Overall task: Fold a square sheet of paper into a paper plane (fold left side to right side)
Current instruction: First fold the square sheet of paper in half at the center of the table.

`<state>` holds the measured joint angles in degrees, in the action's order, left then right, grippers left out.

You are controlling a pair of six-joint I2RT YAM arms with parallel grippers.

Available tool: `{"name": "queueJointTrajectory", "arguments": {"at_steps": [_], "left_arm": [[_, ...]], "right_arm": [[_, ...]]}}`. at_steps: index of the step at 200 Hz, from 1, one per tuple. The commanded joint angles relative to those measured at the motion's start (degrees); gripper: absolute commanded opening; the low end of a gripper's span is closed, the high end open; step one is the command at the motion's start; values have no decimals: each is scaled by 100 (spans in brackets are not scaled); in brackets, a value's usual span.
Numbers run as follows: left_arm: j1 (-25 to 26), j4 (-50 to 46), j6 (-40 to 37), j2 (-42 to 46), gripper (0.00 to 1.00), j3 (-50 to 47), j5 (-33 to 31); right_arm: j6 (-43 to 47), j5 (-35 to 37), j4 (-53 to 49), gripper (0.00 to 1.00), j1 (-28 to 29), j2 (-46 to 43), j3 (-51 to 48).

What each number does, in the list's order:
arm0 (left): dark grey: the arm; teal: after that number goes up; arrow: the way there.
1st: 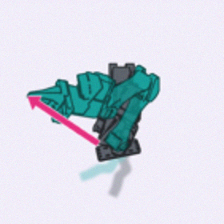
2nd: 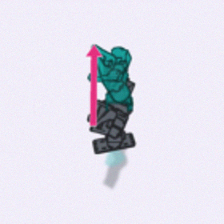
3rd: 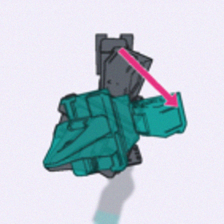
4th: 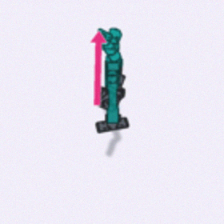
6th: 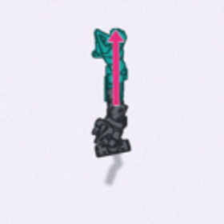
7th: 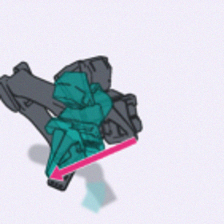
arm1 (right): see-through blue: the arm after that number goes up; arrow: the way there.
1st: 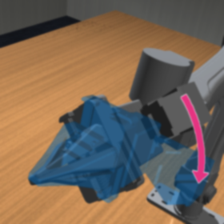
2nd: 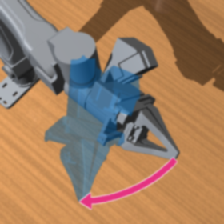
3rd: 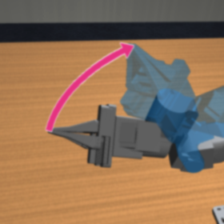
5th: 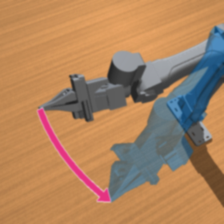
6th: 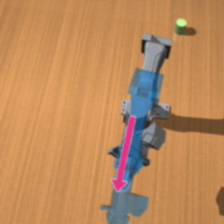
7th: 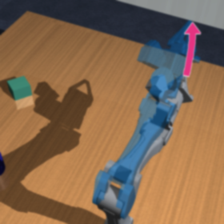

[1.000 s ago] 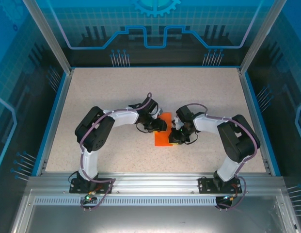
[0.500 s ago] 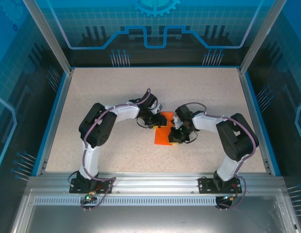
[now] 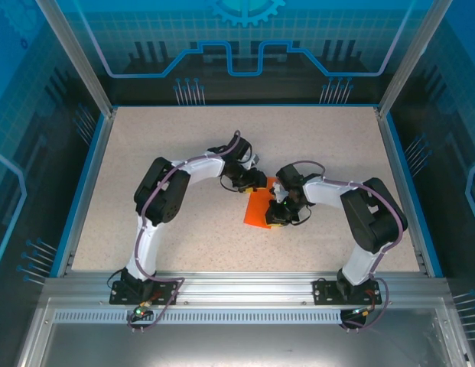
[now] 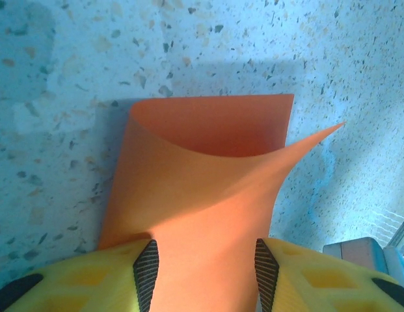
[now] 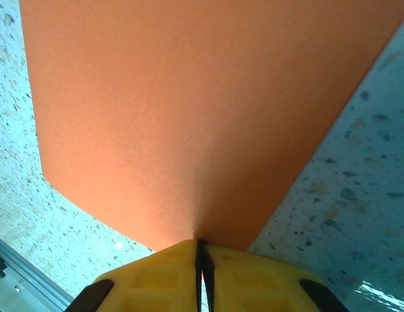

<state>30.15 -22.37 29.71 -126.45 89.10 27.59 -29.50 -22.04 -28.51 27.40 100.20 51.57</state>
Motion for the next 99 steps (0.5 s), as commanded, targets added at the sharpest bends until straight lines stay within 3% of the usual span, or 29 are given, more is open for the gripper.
{"name": "queueJointTrajectory", "arguments": {"at_steps": [1,99], "left_arm": [[-231,103,-71,-342,49,324,-392],[-273,127,155,-903,49,1252,53]], "right_arm": [[89,1018,-509,13,64,465,-259],[50,1027,-541,13,65,489,-220]]}}
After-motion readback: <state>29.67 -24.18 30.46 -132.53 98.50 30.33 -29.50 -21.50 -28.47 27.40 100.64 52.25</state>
